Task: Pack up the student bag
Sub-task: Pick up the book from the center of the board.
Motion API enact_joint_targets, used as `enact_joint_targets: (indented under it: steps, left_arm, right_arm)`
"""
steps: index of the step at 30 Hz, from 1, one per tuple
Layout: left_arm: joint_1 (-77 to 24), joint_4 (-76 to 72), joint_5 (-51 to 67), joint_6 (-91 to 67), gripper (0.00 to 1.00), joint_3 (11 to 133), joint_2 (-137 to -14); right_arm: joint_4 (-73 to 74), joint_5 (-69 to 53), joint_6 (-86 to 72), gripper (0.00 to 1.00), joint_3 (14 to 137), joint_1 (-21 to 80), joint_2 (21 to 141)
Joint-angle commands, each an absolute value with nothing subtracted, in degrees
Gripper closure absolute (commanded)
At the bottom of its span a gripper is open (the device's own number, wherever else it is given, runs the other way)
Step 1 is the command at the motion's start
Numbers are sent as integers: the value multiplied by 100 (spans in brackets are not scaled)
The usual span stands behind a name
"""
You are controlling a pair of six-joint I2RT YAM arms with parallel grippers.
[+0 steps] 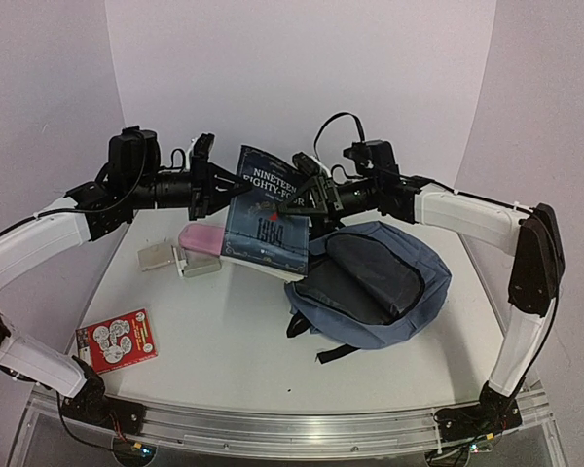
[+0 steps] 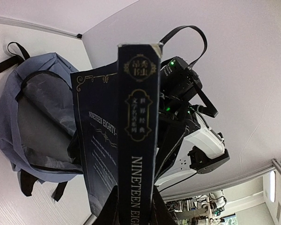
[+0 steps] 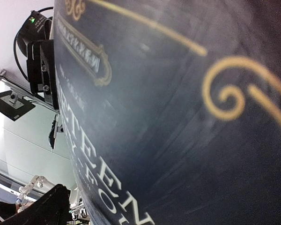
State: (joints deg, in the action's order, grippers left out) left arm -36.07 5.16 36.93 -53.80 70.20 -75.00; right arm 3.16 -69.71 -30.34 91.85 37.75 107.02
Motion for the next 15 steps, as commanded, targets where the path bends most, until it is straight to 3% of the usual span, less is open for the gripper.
enact_joint_targets:
  steps: [1, 15]
  left_arm:
    - [-3631, -335, 3642, -5194, 100, 7553, -7311]
    - [-3621, -754, 2720, -5018, 100, 7331, -7070]
  right_arm:
    - [-427, -7494, -3799, 2, 9245, 3804, 10263]
    - [-1386, -6789, -5183, 2, 9161, 3415, 9934]
